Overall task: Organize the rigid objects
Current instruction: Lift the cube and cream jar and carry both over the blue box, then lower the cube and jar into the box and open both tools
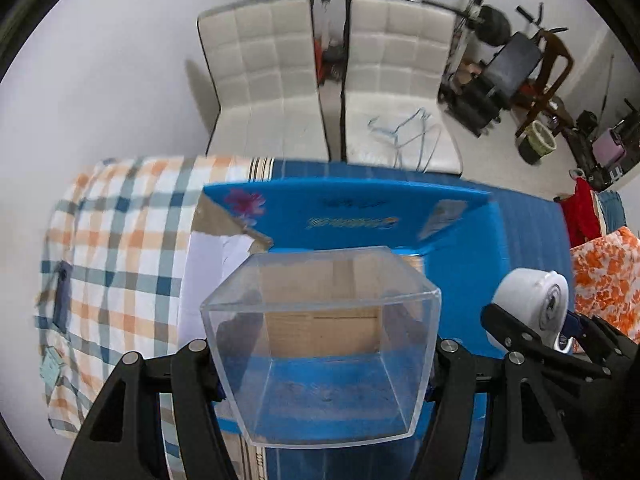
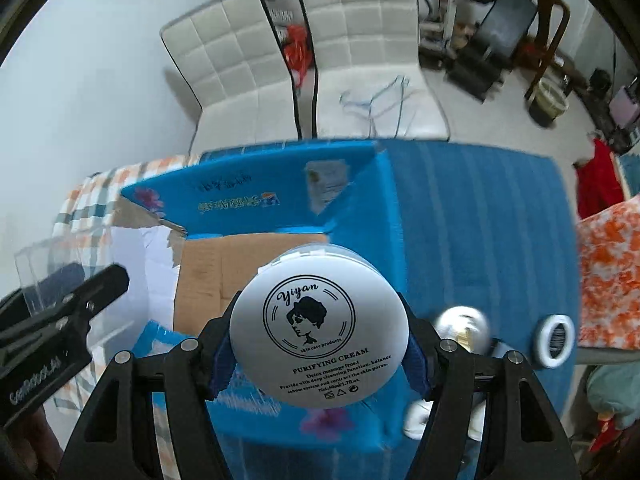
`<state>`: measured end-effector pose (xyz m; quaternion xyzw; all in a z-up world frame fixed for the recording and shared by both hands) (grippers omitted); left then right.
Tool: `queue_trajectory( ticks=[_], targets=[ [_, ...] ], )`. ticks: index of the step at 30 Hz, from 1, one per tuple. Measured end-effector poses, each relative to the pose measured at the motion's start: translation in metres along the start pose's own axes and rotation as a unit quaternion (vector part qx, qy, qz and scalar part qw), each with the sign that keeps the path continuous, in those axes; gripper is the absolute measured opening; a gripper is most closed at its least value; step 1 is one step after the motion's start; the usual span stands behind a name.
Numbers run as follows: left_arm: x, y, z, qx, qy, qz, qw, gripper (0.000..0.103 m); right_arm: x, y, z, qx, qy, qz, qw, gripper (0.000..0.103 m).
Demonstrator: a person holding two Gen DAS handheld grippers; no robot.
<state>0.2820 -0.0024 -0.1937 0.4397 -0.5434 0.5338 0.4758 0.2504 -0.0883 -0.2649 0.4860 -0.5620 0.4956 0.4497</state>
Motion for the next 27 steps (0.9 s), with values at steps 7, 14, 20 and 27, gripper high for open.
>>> queue_trajectory(
  ticks=[7, 14, 20, 27],
  targets=[
    [-0.082, -0.03, -0.03, 0.014, 0.03, -0.074, 0.9967, 0.063, -0.094, -0.043, -0.02, -0.007, 0.02, -0.06, 0.998, 0.07],
    [-0.126, -0.034, -0.037, 0.015, 0.043, -0.119, 0.9918, 0.063, -0.15, -0.057, -0.028, -0.004, 0.046, -0.093, 0.995, 0.07],
    [-0.129, -0.03, -0.039, 0.013, 0.06, -0.132, 0.9893, 0.063, -0.17, -0.058, -0.036, 0.003, 0.043, -0.125, 0.991, 0.074],
    [-0.133, -0.03, -0.047, 0.016, 0.08, -0.149, 0.9855, 0.063, -0.153, -0.044, -0.042, 0.027, 0.057, -0.13, 0.99, 0.095]
  ],
)
Point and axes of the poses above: each gripper's, at about its wrist camera, not at the fingertips, and x roughly against the way its jaws point, z to its right, y to its underside, the point moved 3 cm from there along -x, roughly the way its jaws point, and after that the axes turned 8 degrees about -z, right-handed, at the moved point
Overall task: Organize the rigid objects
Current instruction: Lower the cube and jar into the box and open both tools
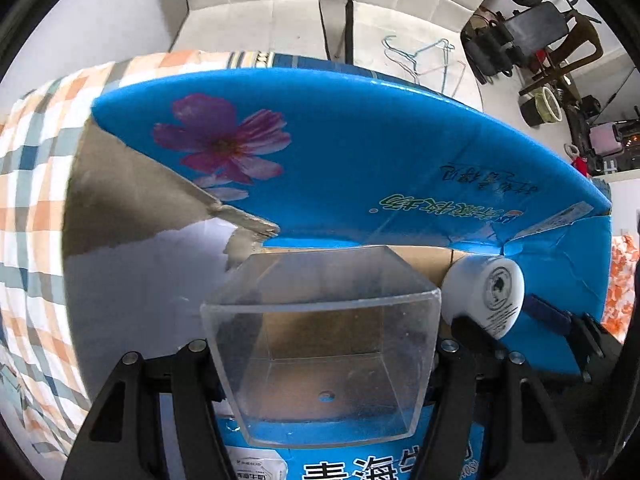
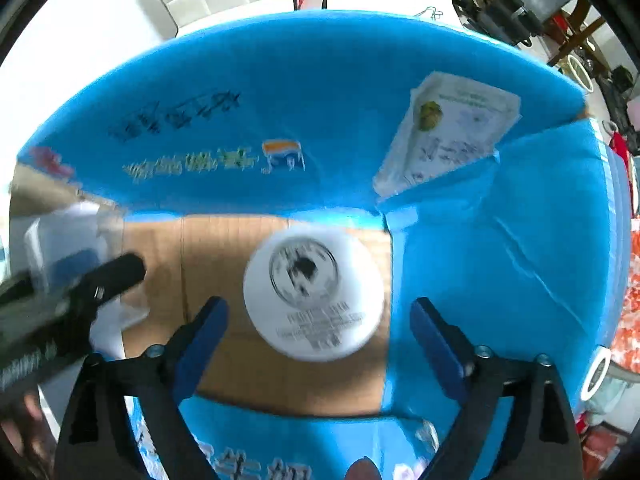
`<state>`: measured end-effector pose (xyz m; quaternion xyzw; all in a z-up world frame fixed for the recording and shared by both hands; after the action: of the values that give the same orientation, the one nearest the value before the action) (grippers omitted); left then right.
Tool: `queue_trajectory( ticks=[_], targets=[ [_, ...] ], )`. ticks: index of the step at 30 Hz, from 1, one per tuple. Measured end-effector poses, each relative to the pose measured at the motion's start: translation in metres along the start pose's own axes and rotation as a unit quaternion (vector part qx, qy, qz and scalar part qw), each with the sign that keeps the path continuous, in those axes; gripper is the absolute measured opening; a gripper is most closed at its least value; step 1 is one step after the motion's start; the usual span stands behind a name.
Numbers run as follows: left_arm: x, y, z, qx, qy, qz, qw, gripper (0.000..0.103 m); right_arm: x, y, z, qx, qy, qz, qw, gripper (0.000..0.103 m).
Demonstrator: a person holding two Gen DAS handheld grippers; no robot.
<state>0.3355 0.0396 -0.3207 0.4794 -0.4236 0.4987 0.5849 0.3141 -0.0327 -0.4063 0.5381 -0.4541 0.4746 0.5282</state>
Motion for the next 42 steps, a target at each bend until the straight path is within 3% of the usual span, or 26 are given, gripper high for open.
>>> queue_trajectory(
  ticks=[7, 14, 18, 20, 21, 23, 26, 31, 37, 40, 42],
  targets=[
    [-0.02, -0.005, 0.017, -0.021, 0.027, -0.047, 0.9983, 0.063, -0.011, 0.032, -0.004, 0.009, 0.018, -0.038, 0.999, 0.095],
    [-0.026, -0.011, 0.038, -0.051, 0.005, -0.059, 0.9969, 0.064, -0.02, 0.027, -0.001, -0.015, 0.008, -0.039, 0.999, 0.095],
    [-0.021, -0.01, 0.035, -0.043, 0.004, -0.063, 0.9971, 0.064, -0.017, 0.023, 0.004, -0.027, 0.002, -0.039, 0.999, 0.095],
    [-0.016, -0.01, 0.032, -0.038, 0.002, -0.069, 0.9969, 0.072, -0.015, 0.021, 0.006, -0.028, -0.001, -0.038, 0.999, 0.095],
    [-0.014, -0.009, 0.029, -0.034, 0.002, -0.07, 0.997, 0.084, -0.014, 0.021, 0.01, -0.029, -0.001, -0.038, 0.999, 0.095],
    [-0.004, -0.007, 0.025, -0.031, -0.005, -0.062, 0.9976, 0.097, -0.006, 0.007, 0.016, -0.028, 0.0, -0.037, 0.999, 0.095],
    [0.013, -0.001, 0.021, -0.033, -0.018, -0.043, 0.9983, 0.102, 0.003, 0.012, 0.02, -0.025, 0.005, -0.03, 0.999, 0.095],
    [0.06, 0.026, 0.009, -0.028, -0.039, 0.014, 0.9987, 0.103, 0.033, 0.025, 0.026, -0.024, -0.009, -0.007, 1.0, 0.098],
    [0.118, 0.095, -0.014, 0.002, -0.056, 0.096, 0.9938, 0.103, 0.087, 0.058, 0.031, -0.01, 0.0, 0.053, 0.999, 0.098],
    [0.136, 0.118, -0.004, 0.005, -0.07, 0.121, 0.9902, 0.103, 0.114, 0.092, 0.043, -0.002, -0.001, 0.08, 0.997, 0.098],
    [0.142, 0.116, 0.017, 0.003, -0.078, 0.135, 0.9878, 0.103, 0.127, 0.106, 0.032, 0.002, -0.002, 0.093, 0.996, 0.098]
  ],
)
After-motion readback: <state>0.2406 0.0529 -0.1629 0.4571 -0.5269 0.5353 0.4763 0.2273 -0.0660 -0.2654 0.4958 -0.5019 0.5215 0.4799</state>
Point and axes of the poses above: each gripper's, at about its wrist camera, not at the fingertips, and x roughly against the way its jaws point, z to its right, y to its underside, the point moved 3 cm from there along -x, roughly the way its jaws point, and after that the axes turned 8 degrees about -z, right-handed, at the moved point
